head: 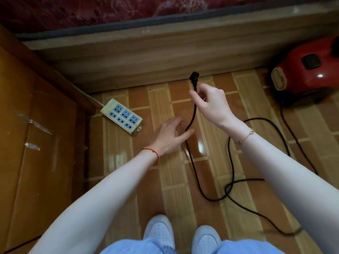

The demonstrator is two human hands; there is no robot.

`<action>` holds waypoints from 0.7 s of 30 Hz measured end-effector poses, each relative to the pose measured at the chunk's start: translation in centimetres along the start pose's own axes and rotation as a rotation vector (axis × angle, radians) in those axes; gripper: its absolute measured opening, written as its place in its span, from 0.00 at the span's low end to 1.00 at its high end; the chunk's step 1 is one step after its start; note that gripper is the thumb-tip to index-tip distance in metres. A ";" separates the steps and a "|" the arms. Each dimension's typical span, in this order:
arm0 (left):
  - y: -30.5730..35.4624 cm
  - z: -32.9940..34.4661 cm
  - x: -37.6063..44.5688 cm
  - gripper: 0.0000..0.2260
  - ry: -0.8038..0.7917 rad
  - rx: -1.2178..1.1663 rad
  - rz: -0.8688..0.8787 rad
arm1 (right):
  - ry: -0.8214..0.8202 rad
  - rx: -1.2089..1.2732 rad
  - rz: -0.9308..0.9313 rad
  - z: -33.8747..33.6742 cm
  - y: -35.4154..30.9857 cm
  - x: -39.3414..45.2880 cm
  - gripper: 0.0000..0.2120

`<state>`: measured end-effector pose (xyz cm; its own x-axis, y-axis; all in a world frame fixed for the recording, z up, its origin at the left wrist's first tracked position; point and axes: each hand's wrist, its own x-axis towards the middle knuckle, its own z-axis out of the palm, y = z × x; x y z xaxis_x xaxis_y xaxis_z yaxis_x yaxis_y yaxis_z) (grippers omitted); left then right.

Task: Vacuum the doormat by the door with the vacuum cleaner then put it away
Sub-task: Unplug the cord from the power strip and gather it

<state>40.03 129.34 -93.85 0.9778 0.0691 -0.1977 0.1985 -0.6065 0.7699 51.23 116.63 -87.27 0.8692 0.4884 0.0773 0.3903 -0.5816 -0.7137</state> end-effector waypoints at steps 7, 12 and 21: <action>4.3 6.8 1.9 0.05 -0.070 0.236 0.046 | 0.302 -0.074 0.158 -6.2 6.8 -6.2 0.18; 6.3 11.1 2.4 0.10 -0.046 0.230 0.077 | 0.403 -0.083 0.347 -8.5 11.4 -10.9 0.18; 9.7 19.9 -2.9 0.59 -0.156 0.422 0.254 | 0.479 -0.133 0.650 -10.2 16.8 -20.3 0.19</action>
<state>37.84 107.51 -97.84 0.9638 -0.2211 -0.1493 -0.1193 -0.8578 0.4999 43.25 90.36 -93.70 0.9581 -0.2862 -0.0125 -0.2293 -0.7398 -0.6325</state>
